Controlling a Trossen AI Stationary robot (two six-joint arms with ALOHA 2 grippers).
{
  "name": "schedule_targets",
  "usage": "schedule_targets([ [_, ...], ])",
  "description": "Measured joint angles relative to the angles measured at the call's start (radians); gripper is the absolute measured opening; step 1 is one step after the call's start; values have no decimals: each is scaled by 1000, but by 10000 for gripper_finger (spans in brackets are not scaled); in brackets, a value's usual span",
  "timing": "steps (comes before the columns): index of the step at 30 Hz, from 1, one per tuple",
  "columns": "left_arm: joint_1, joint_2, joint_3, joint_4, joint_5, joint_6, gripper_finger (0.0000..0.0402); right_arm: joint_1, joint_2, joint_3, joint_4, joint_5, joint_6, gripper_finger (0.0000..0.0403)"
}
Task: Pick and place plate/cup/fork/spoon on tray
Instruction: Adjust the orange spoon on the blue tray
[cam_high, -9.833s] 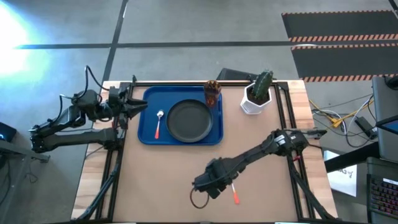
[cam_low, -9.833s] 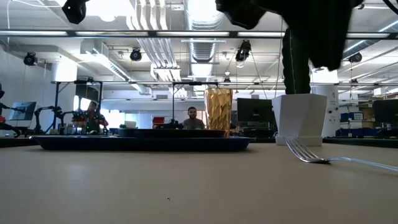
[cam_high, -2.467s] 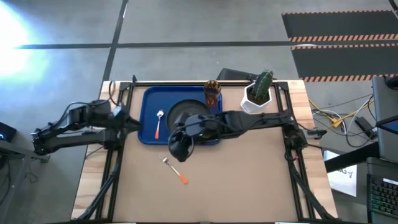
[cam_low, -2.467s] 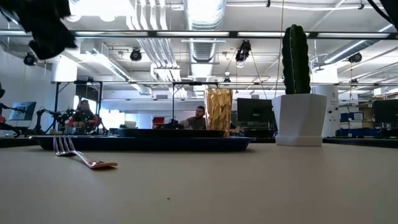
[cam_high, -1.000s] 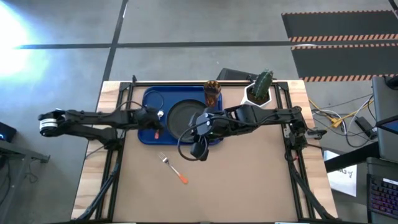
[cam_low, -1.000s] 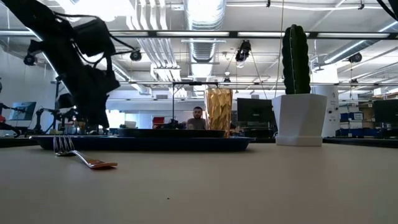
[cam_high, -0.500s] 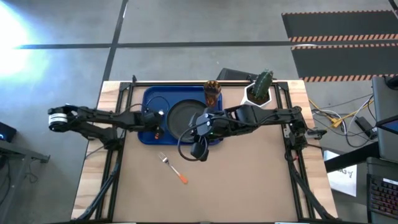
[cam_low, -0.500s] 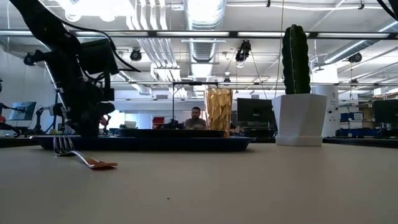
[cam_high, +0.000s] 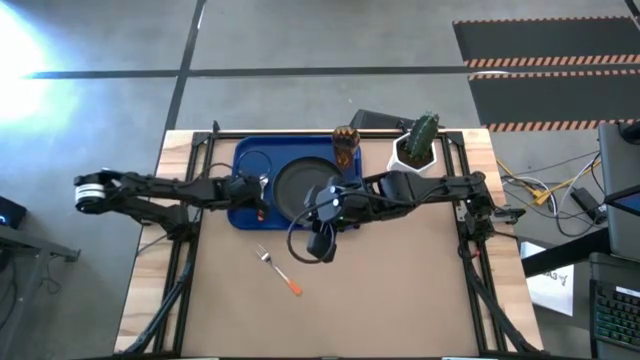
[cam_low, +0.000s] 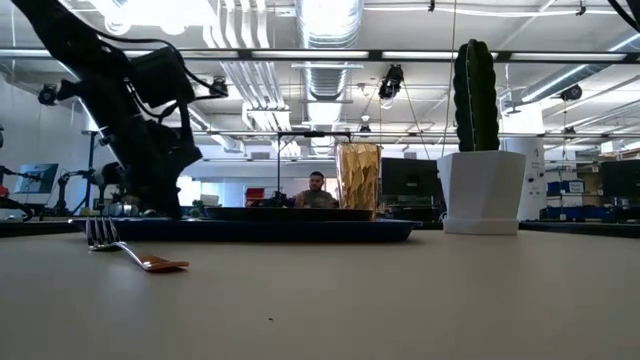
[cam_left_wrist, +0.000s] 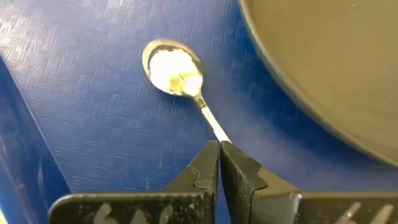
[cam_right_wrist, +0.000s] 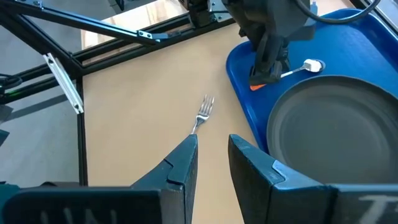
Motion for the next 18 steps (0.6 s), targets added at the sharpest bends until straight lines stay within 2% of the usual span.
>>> schedule_targets([
  [10, 0, -57, 0, 32, 17, 2, 0, 2, 0, 0, 0, 1, 2, 79],
  [18, 4, -6, -27, 72, -8, 2, 0, 2, 0, 0, 1, 1, 3, 79],
])
